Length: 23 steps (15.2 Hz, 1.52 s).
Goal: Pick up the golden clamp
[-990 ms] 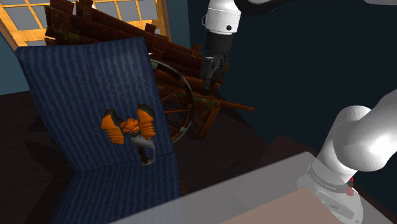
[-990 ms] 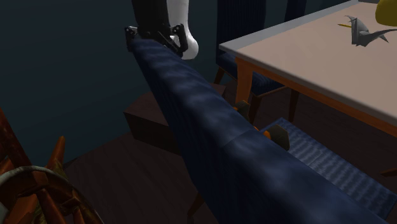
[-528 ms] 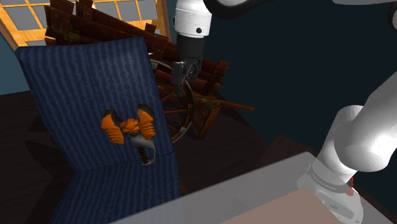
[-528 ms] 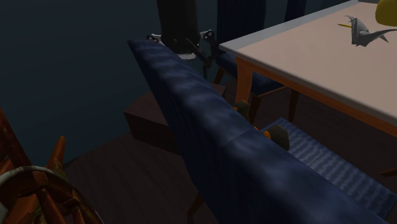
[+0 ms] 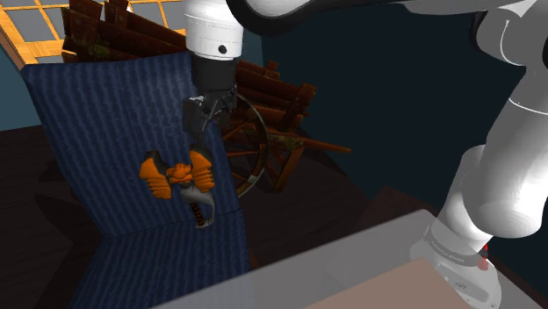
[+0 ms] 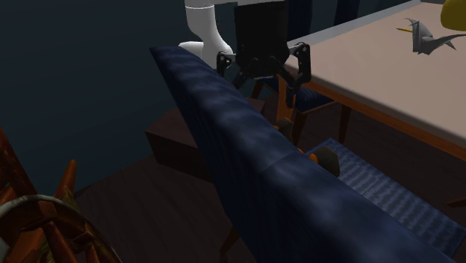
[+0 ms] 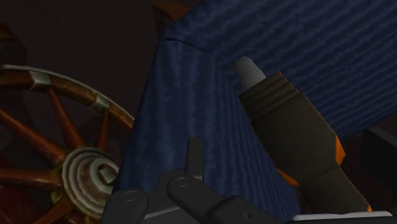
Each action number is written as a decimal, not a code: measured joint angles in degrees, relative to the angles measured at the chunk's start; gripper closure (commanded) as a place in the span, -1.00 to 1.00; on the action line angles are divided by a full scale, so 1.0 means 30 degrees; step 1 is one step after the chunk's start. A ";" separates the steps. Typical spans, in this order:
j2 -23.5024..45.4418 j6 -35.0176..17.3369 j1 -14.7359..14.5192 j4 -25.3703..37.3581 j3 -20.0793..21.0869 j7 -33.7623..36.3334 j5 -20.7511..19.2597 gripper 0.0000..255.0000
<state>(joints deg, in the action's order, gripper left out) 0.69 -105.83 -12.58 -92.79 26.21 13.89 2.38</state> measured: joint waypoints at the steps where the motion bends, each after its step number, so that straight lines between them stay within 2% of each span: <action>1: 0.0749 0.0134 -0.0181 0.0902 0.0167 0.0116 -0.0366 -1.00; 4: 0.1425 -0.0228 -0.0520 0.1250 0.0422 0.0416 -0.0744 -1.00; 10: 0.1359 -0.1775 -0.0519 -0.0337 0.0432 0.0371 -0.0702 -1.00; 11: 0.1336 -0.1878 -0.0509 -0.0462 0.0426 0.0355 -0.0686 1.00; 23: 0.1339 -0.1642 -0.0510 -0.0212 0.0427 0.0361 -0.0692 1.00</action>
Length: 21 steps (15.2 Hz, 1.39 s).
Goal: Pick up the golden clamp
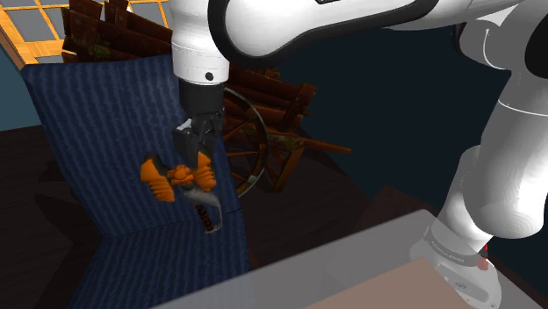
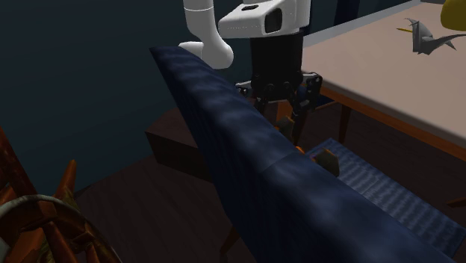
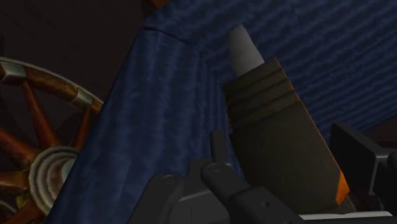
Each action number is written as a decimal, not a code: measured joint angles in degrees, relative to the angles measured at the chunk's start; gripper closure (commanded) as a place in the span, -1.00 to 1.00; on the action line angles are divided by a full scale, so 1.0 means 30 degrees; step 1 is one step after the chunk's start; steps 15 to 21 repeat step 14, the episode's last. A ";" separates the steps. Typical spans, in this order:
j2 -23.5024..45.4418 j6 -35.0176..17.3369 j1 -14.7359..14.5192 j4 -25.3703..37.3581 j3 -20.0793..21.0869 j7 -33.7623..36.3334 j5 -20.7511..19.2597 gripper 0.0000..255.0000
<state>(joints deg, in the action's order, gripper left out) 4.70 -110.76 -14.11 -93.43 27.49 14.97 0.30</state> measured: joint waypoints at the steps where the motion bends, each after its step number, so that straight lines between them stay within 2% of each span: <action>1: 0.0031 0.0209 -0.0017 0.0230 0.0010 0.0033 -0.0021 1.00; 14: 0.0990 0.3741 -0.0305 0.4618 0.0122 0.0379 -0.0554 1.00; 21: 0.0990 0.3741 -0.0305 0.4618 0.0122 0.0379 -0.0554 1.00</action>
